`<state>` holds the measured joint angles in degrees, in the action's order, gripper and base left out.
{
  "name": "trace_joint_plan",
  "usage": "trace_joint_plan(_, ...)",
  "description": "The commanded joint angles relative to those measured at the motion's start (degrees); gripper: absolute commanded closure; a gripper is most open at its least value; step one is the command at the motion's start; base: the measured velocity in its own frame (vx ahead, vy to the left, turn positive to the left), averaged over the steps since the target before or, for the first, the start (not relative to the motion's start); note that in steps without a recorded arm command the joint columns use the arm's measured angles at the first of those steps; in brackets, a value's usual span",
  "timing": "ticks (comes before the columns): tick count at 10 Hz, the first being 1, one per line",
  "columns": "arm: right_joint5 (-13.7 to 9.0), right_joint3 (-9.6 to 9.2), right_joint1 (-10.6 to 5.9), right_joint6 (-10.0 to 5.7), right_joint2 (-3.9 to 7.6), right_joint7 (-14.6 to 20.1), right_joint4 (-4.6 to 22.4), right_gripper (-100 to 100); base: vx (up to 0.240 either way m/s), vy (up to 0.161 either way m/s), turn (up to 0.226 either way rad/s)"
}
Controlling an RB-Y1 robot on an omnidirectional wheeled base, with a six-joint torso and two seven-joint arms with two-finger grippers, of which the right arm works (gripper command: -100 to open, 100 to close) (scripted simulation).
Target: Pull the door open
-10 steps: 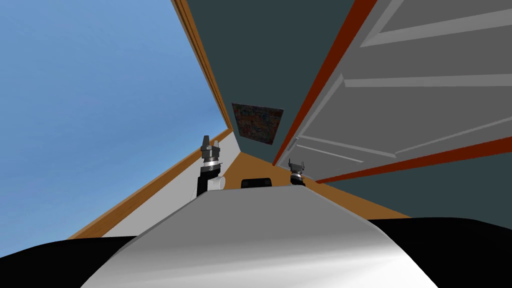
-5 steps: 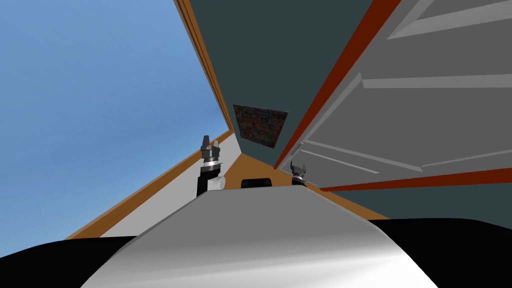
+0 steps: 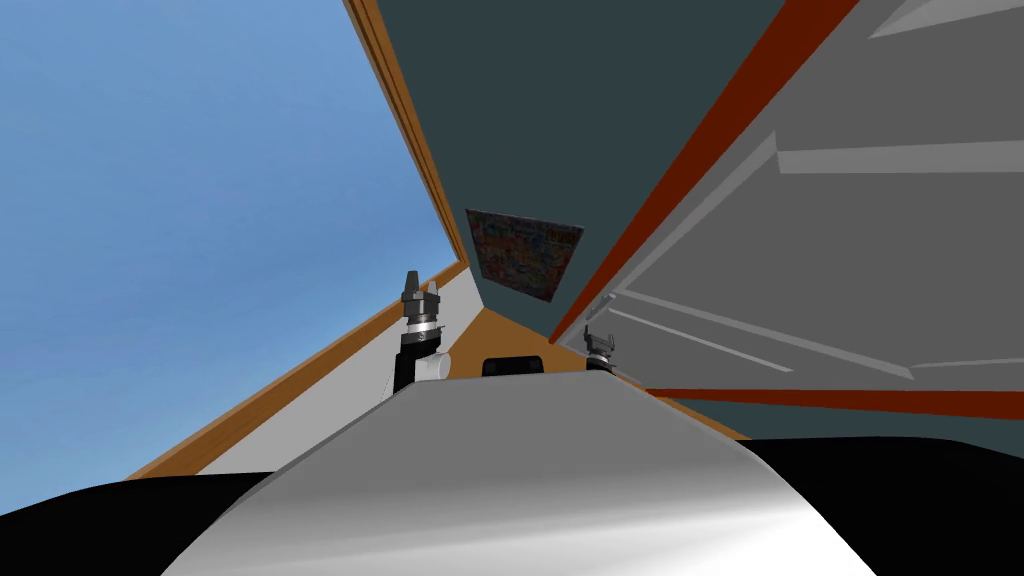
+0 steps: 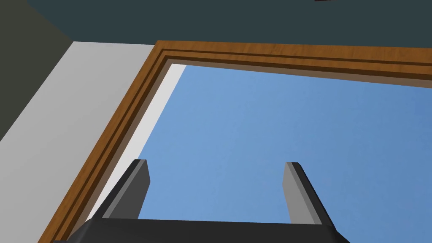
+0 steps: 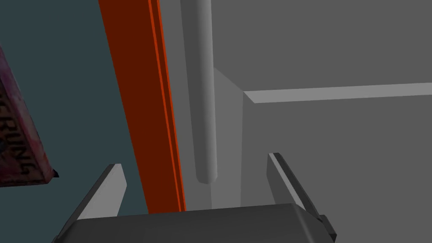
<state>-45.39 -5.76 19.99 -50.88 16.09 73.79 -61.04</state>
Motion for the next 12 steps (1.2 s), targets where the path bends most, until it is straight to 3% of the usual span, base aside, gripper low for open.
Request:
trace_joint_plan(1, 0.0, 0.07, -0.44, -0.11, 0.72, 1.0, 1.1, -100, 0.164, -0.039, -0.011)
trace_joint_plan(7, 0.2, 0.34, -2.27, -0.56, 3.71, 5.4, 5.6, -100, 0.192, -0.081, 0.001)
trace_joint_plan(8, 0.2, 0.30, -1.98, -0.53, 3.46, 4.9, 5.1, -100, 0.088, -0.026, -0.021)
trace_joint_plan(9, 0.2, 0.30, -1.98, -0.53, 3.46, 4.9, 5.1, 100, -0.031, 0.018, 0.017)
trace_joint_plan(12, 0.2, 0.30, -1.98, -0.53, 3.46, 4.9, 5.1, 100, -0.021, 0.004, 0.006)
